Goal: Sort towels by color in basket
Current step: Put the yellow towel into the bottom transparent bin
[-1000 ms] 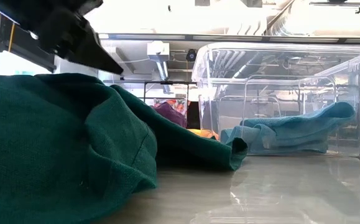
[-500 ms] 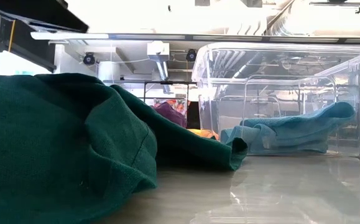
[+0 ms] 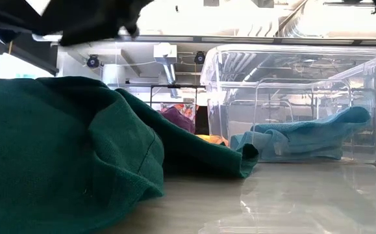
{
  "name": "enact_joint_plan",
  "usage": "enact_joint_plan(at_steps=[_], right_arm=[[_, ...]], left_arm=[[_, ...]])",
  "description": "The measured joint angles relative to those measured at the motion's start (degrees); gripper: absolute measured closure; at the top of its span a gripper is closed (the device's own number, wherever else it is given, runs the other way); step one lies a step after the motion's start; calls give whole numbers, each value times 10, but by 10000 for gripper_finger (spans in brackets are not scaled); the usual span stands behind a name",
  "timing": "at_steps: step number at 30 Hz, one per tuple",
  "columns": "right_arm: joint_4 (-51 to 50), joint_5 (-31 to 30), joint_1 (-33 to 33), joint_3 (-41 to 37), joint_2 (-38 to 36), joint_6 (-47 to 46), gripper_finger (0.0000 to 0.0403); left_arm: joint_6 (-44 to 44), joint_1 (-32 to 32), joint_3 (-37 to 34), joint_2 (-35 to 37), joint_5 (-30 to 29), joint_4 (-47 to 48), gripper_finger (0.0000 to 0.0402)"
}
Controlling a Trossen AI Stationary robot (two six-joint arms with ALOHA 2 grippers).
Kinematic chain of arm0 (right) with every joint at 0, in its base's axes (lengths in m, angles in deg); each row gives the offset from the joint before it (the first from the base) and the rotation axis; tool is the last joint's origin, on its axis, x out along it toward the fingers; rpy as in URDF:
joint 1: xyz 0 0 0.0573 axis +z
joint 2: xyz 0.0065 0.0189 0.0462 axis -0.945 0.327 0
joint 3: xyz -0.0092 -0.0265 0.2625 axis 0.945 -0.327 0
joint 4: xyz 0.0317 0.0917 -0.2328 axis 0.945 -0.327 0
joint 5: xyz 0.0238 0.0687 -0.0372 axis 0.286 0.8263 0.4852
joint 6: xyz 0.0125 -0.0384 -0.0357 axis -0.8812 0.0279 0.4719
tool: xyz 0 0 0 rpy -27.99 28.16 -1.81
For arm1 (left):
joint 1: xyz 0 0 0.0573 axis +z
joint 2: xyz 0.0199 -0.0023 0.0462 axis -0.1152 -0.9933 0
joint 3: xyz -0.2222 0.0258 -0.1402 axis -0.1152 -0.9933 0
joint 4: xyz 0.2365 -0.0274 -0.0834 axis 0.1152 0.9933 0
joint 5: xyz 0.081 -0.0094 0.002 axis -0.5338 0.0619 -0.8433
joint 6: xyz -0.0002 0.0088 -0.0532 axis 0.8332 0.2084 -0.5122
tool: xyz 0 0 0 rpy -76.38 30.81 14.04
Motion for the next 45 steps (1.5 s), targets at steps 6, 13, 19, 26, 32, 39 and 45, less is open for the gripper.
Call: enact_joint_plan(at_steps=[6,13,19,26,32,39,45], right_arm=[[-74,22,-31,107,108,-36,178],[-104,46,-67,126,170,-80,188],[-118,49,-73,122,177,-99,285],[-119,15,-59,118,163,-58,383],[-200,-103,-13,117,68,-18,393],[-245,-239,79,116,-45,45,390],[-343,-310,141,120,-163,58,394]], left_arm=[[-59,-41,1,26,-58,71,351],[-89,-54,1,10,-86,94,351],[-80,-54,0,2,-102,94,351],[-82,-73,0,3,-85,88,351],[-95,-128,0,3,-92,71,351],[-86,-167,0,-5,-168,73,351],[-80,-169,0,-42,-193,72,351]])
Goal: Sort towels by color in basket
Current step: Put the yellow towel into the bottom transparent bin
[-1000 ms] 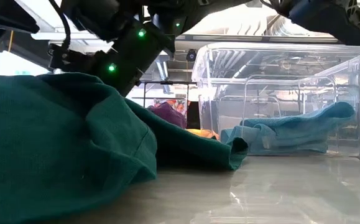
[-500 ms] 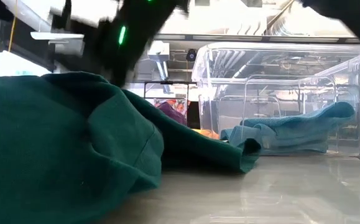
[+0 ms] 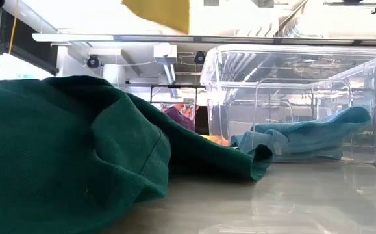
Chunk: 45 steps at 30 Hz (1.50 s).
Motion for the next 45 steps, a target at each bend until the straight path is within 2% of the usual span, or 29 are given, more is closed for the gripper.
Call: enact_joint_plan(at_steps=[3,5,10,11,13,16,20,23,26,28,30,35,40,45], right_arm=[[-88,5,15,-2,-36,-74,389],[-162,-26,20,-2,-57,-134,389],[-395,-49,14,-3,-88,-338,388],[-387,-54,11,-14,-96,-353,388],[-345,-32,3,-59,-137,-320,388],[-278,55,-30,-147,-213,-297,388],[-204,149,-94,-302,-311,-342,387],[-100,243,-138,-415,-386,-362,387],[12,347,-175,-528,-430,-359,387],[71,389,-199,-595,-442,-353,387],[101,403,-223,-643,-451,-357,387],[129,390,-278,-714,-447,-367,377],[134,401,-312,-722,-448,-376,327],[112,400,-311,-679,-453,-375,280]], left_arm=[[0,0,0,-26,-18,0,351],[0,1,0,-43,-38,-1,351],[-23,1,0,-77,-76,-5,351],[-30,1,0,-81,-76,-8,351],[-39,1,0,-88,-74,-22,351],[-39,0,0,-91,-57,-44,351],[-27,0,0,-92,-47,-76,351],[-13,0,0,-92,-50,-94,351],[-6,1,0,-92,-52,-104,351],[-6,3,0,-92,-52,-104,351],[-6,6,0,-92,-53,-104,351],[-13,21,0,-92,-55,-106,351],[-12,35,0,-92,-54,-107,351],[-4,51,0,-92,-53,-108,351]])
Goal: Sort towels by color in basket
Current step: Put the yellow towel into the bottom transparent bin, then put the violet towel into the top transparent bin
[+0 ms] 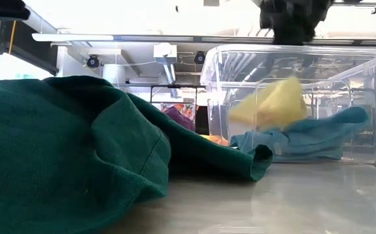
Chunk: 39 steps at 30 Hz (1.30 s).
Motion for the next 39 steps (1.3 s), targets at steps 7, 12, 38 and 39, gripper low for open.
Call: enact_joint_plan(at_steps=[7,12,38,39], right_arm=[[10,-73,61,65,-2,18,275],[112,-172,145,56,-1,54,275],[425,-258,383,39,220,213,275],[425,-258,385,39,220,207,275]], left_arm=[[31,20,0,0,2,-7,351],[26,44,0,0,5,-11,351],[306,416,0,-1,272,-160,317],[325,436,0,-1,285,-171,307]])
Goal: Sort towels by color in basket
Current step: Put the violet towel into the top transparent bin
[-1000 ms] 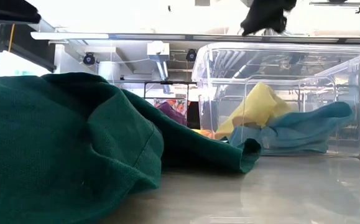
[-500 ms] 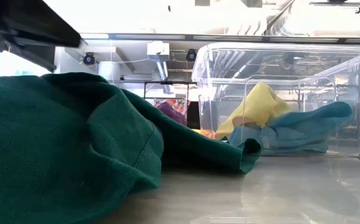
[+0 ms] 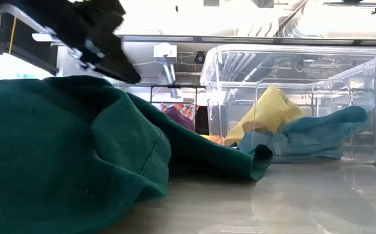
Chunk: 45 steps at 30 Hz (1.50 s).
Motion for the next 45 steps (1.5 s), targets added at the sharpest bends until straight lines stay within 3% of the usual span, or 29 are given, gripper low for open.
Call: enact_joint_plan(at_steps=[6,11,15,25,33,36,39,45], right_arm=[[11,-23,-2,0,0,-12,275],[23,-29,-9,0,0,-13,275],[23,-28,-13,0,0,-29,275],[28,-26,-13,0,31,-43,275],[37,-22,-17,0,46,-54,275],[48,-21,-17,0,46,-51,275],[52,-20,-17,0,46,-47,275],[52,-20,-17,0,46,-47,275]], left_arm=[[101,108,0,0,71,-63,230],[128,192,0,-6,130,-113,182],[135,239,0,-41,149,-140,175],[136,263,0,-177,156,-216,174],[119,280,0,-241,226,-237,174],[115,280,0,-256,231,-240,187],[116,279,1,-263,223,-241,224],[140,277,1,-259,222,-233,371]])
